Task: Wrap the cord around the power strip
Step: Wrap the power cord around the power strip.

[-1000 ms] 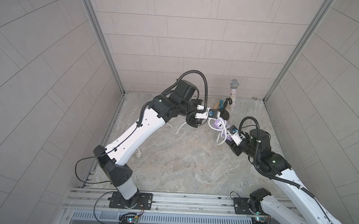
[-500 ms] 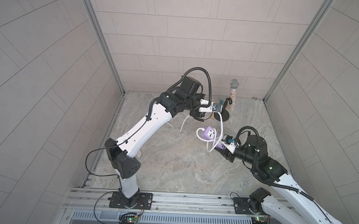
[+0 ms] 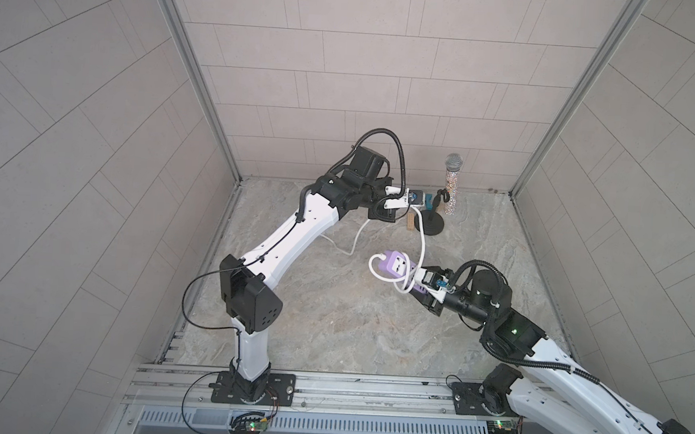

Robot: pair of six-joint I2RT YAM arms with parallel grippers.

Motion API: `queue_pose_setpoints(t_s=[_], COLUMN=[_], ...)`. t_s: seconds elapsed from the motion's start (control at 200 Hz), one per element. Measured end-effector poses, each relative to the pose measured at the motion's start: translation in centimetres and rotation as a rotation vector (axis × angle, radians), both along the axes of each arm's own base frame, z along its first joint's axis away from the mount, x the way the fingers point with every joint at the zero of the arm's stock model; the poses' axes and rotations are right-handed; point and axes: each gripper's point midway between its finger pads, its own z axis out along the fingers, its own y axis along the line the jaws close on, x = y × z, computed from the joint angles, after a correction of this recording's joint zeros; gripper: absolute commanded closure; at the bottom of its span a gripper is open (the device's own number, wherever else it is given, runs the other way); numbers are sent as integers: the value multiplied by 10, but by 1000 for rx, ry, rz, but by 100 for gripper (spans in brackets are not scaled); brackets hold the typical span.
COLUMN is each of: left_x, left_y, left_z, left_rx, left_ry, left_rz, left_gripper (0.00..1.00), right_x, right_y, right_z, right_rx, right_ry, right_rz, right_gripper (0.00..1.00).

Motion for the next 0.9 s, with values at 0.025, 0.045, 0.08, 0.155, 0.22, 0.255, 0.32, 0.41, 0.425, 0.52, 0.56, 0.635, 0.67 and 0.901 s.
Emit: queue_pose_setpoints(t_s=[0.025,0.045,0.08,0.155,0.22,0.255,0.32,0.41,0.425,0.52,0.56,0.635,0.67,0.901], left_x=[1,2,3,6,8,8,6,4,4,3,3,1,-1,-22], left_y=[-1,-2,-3,-5,-5,-6,-7,-7,-8,-9,-9,-9,-9,0], left_z=[-3,-5,-10,-22,-34,-40,-49,-60,-61,-69,-73,-78,-80,-79], left_rx=[0,-2,-3,-1,4,4,2,-30,-36,-73,-83,-102,-112,-194], left_ry=[9,18,32,64,94,111,144,200,206,242,255,278,285,302], left_rz=[0,2,3,11,18,18,15,2,0,-6,-3,-4,-6,-7], left_gripper=[100,100,100,100,100,100,100,100,100,100,100,100,100,100], right_x=[1,1,2,5,9,11,15,20,21,31,36,45,49,67], right_y=[0,0,1,1,-1,-3,-8,-18,-20,-35,-42,-56,-63,-100], right_z=[3,6,11,22,32,38,46,52,53,49,47,45,44,39], right_rx=[10,21,37,73,106,126,155,191,197,229,242,272,285,330], right_ry=[-8,-16,-27,-52,-77,-91,-114,-135,-136,-127,-118,-99,-92,-45], right_rz=[-1,-4,-7,-22,-45,-62,-98,-161,-173,-255,-291,-367,-402,-584], right_gripper=[100,100,100,100,100,100,100,100,100,100,100,100,100,100])
